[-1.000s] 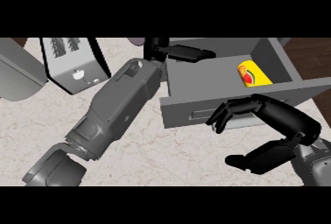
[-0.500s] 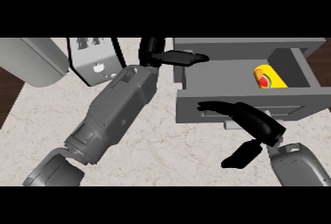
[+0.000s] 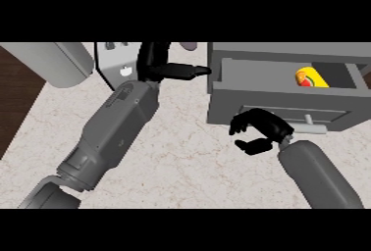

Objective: Pick up the cup, place it into the drawer and close the drawer

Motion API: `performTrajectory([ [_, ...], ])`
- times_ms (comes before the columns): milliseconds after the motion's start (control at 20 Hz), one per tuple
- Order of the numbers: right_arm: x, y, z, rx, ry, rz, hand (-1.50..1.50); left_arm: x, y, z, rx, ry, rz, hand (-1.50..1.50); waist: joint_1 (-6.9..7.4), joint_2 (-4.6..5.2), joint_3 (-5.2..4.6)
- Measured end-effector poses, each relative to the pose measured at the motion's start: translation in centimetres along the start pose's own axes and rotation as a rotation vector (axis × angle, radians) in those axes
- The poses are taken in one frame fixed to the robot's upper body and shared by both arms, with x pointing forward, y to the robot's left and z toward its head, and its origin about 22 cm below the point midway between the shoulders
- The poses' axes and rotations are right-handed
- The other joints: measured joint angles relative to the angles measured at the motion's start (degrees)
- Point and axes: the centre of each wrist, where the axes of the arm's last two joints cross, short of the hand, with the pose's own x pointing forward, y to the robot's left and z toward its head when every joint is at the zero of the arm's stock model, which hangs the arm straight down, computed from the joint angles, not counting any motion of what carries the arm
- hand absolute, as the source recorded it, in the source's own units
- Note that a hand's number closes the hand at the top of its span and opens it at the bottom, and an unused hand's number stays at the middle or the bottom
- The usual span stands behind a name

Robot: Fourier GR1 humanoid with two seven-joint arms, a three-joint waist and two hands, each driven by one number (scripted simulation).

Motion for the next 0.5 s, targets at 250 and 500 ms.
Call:
performTrajectory([
  [250,-2.1,-2.7,-1.2,-0.109,-0.005,-0.027,1.5,0.2,2.2,0.7,-0.01,0.005,0.018,-1.5,2.38,0.26,0.06],
  [500,-3.0,-6.8,-1.6,-0.233,-0.007,-0.072,1.5,0.7,3.9,1.1,-0.028,0.008,0.032,-1.5,4.05,0.97,0.41],
])
